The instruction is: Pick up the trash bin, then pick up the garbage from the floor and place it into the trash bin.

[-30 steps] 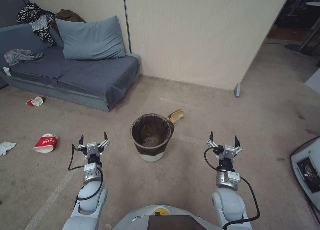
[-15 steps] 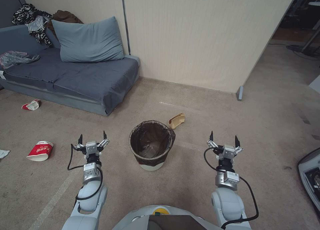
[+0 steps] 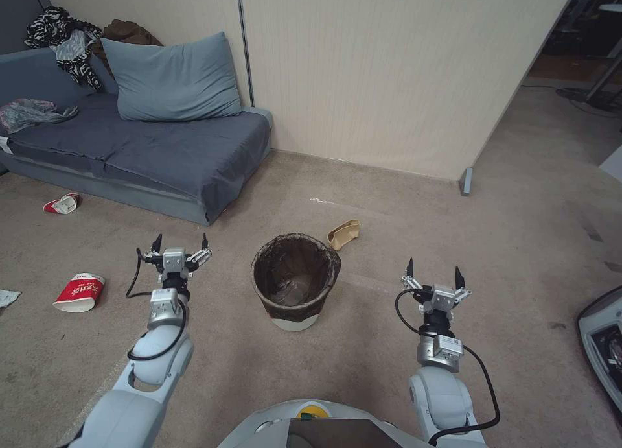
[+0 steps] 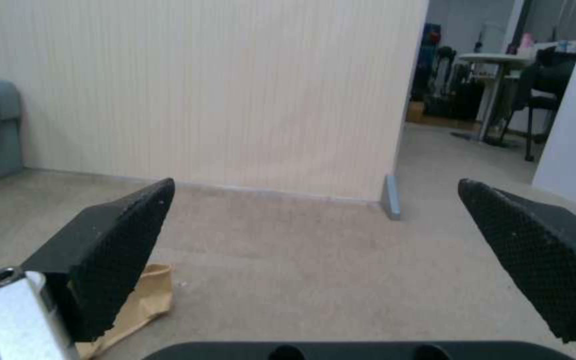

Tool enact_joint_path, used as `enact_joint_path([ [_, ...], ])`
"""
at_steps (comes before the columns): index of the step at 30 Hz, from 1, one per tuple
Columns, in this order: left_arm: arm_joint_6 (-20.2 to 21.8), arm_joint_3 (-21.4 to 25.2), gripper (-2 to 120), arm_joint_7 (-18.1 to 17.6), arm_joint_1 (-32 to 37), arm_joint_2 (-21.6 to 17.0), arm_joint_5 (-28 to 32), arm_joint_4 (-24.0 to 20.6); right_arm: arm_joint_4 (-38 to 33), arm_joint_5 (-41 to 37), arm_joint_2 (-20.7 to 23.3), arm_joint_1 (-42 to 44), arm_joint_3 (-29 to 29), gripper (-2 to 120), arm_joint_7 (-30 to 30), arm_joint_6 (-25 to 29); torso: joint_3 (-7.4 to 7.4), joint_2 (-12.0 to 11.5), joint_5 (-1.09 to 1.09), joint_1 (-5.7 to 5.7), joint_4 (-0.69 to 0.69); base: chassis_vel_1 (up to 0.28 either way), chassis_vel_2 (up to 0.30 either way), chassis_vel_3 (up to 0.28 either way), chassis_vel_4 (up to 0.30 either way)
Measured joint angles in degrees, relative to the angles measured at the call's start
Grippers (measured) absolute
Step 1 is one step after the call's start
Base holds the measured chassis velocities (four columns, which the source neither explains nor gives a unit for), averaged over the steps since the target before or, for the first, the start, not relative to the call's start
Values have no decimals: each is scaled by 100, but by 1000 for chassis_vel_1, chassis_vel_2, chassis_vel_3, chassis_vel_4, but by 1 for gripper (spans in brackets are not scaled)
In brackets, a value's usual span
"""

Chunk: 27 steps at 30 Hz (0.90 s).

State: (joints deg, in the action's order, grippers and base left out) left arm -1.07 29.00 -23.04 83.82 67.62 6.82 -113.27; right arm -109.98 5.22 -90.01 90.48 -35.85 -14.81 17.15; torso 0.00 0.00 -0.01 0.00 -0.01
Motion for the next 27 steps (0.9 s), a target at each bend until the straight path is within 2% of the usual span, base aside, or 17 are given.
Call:
enact_joint_path([
  [1, 164, -78, 100, -16, -53, -190, 237, -60, 15, -3, 2, 0, 6, 100, -5, 0, 0, 0, 0, 0, 1, 0, 0, 0, 0],
  [2, 164, -78, 100, -16, -53, -190, 237, -60, 15, -3, 2, 0, 6, 100, -5, 0, 0, 0, 0, 0, 1, 0, 0, 0, 0],
  [4, 524, -258, 100, -73, -166, -543, 849, -196, 54, -11, 4, -1, 16, 100, -9, 1, 0, 0, 0, 0, 1, 0, 0, 0, 0],
  [6, 632, -313, 100, -91, -212, -654, 1055, -237, 67, -16, 5, 0, 19, 100, -9, 5, 0, 0, -1, 0, 2, 0, 0, 0, 0],
  [8, 942, -536, 100, -116, -469, -1069, 1738, -341, 128, -59, 11, -7, 33, 100, -6, 44, 0, 0, 0, 0, 2, 0, 0, 0, 0],
  [9, 942, -536, 100, -116, -469, -1069, 1738, -341, 128, -59, 11, -7, 33, 100, -6, 44, 0, 0, 0, 0, 2, 0, 0, 0, 0],
  [11, 1165, -844, 100, -137, -892, -1515, 2372, -360, 161, -119, 31, -16, 50, 100, 5, 83, 0, 0, 0, 0, 2, 0, 0, 0, 0],
  [12, 1165, -844, 100, -137, -892, -1515, 2372, -360, 161, -119, 31, -16, 50, 100, 5, 83, 0, 0, 0, 0, 2, 0, 0, 0, 0],
  [14, 1289, -1161, 100, -180, -1328, -1821, 2774, -294, 173, -148, 58, -32, 53, 100, 10, 95, 0, 0, 2, 0, 0, 0, 0, 0, 0],
  [15, 1289, -1161, 100, -180, -1328, -1821, 2774, -294, 173, -148, 58, -32, 53, 100, 10, 95, 0, 0, 2, 0, 0, 0, 0, 0, 0],
  [17, 1441, -1472, 100, -221, -1709, -2041, 3159, -148, 204, -160, 93, -69, 63, 100, 12, 98, 0, 0, 0, 0, -3, 0, 0, 0, 0],
  [19, 1482, -1520, 100, -229, -1754, -2087, 3237, -124, 222, -166, 111, -95, 82, 100, 11, 99, 0, 0, 0, 0, -3, 0, 0, 0, 0],
  [21, 1599, -1645, 100, -253, -1836, -2212, 3505, -63, 302, -183, 184, -199, 190, 100, 14, 98, 0, 0, 1, 0, 6, 0, 0, 0, 0],
  [27, 1834, -1886, 100, -255, -2019, -2328, 3893, -9, 364, -192, 209, -213, 233, 100, 14, 109, 1, 0, 0, 0, 2, 0, 0, 0, 0],
])
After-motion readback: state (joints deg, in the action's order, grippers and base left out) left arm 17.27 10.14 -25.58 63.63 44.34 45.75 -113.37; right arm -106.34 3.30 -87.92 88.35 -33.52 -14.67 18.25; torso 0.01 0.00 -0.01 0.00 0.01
